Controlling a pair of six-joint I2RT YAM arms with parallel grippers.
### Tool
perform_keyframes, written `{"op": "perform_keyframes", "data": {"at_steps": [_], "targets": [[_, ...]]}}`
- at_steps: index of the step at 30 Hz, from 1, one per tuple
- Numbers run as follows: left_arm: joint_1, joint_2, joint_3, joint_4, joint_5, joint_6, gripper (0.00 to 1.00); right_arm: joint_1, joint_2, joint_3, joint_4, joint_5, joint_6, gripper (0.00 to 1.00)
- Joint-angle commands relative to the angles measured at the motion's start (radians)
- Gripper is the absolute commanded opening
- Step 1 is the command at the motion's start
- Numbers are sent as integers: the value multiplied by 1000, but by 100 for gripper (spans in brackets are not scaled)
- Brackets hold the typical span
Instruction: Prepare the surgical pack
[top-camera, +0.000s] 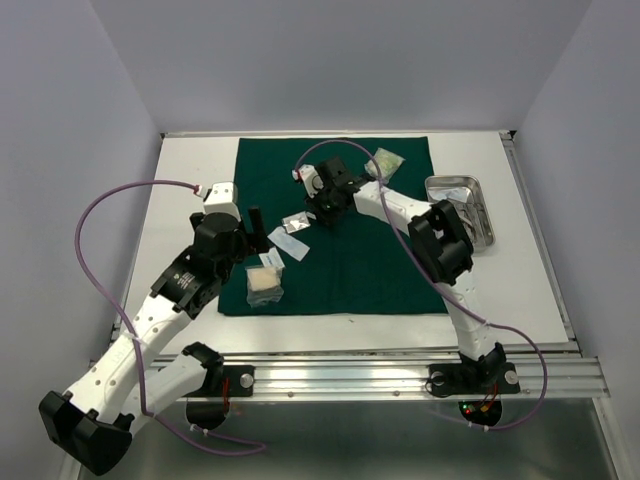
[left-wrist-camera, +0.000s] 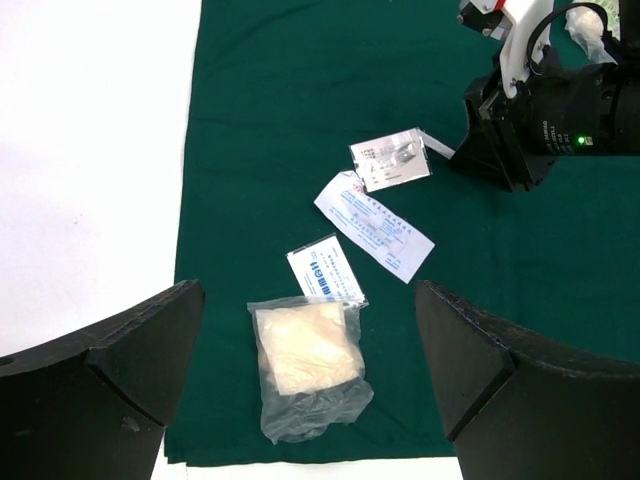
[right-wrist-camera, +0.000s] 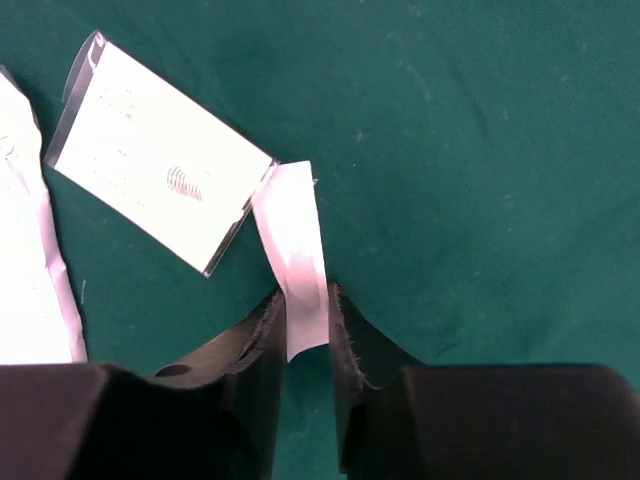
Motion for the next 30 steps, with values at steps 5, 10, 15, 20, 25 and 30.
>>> {"op": "perform_keyframes", "data": {"at_steps": [5, 10, 15, 20, 25, 30], "targets": [[7, -3, -2, 36, -28, 1, 99, 2, -140, -86, 55, 34, 47, 9], [5, 0, 1, 36, -28, 1, 99, 2, -208, -122, 69, 97, 95, 4], [7, 7, 4, 36, -26, 2, 99, 2, -315, -234, 127, 249, 151, 1], [5, 10, 10, 36, -23, 5, 99, -66, -439, -366, 192, 370, 208, 1], [7, 9, 13, 36, -16, 7, 99, -204, -556, -509, 211, 416, 266, 1], [7, 4, 11, 41, -2, 8, 99, -372, -666, -642, 236, 439, 309, 1]]}}
